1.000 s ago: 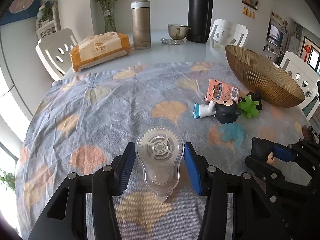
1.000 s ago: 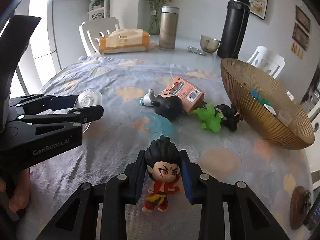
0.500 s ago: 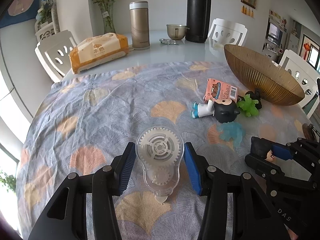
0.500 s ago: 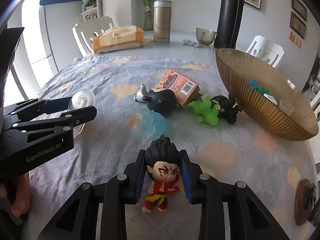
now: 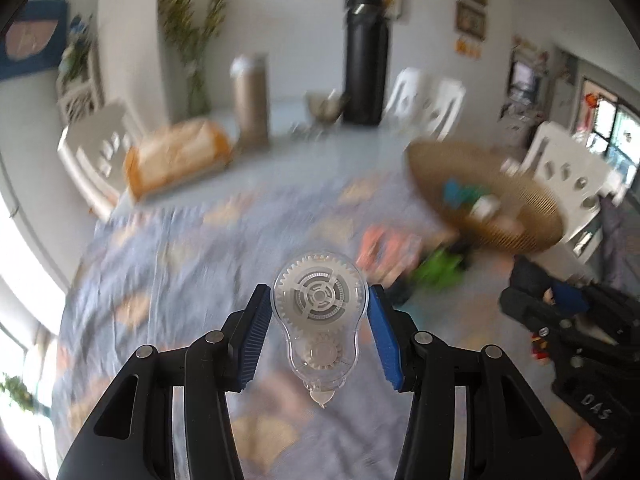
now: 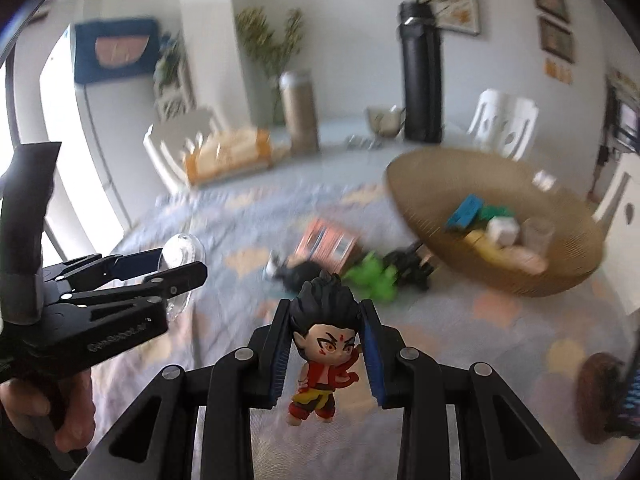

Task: Organize rigid objects
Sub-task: 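Carry both held items over the brown bowl and open both grippers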

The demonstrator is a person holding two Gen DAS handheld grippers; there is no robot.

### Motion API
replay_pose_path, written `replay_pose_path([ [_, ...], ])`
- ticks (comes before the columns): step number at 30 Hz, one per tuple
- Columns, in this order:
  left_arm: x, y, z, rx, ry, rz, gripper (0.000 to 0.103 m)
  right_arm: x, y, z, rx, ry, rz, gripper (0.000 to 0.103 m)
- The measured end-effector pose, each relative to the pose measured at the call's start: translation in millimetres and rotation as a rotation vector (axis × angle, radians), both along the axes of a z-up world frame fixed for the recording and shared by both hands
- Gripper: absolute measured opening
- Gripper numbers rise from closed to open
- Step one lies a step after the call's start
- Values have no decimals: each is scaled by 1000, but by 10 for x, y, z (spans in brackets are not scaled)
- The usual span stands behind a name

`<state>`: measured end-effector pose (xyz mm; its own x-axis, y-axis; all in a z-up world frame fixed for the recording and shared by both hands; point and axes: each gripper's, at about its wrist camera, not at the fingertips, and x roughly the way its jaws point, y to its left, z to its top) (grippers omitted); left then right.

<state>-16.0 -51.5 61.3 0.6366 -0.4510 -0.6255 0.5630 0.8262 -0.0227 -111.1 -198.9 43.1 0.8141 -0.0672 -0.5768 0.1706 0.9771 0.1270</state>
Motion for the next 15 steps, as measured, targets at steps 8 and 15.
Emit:
replay_pose_path([
  [8,-25,-785,967,-173,-82,-205,46,-196,-560,856,-18,-138,-209,32],
  [15,251,-1568,592,-105,13,-233,46,71,-948,753,5,-3,-351,32],
])
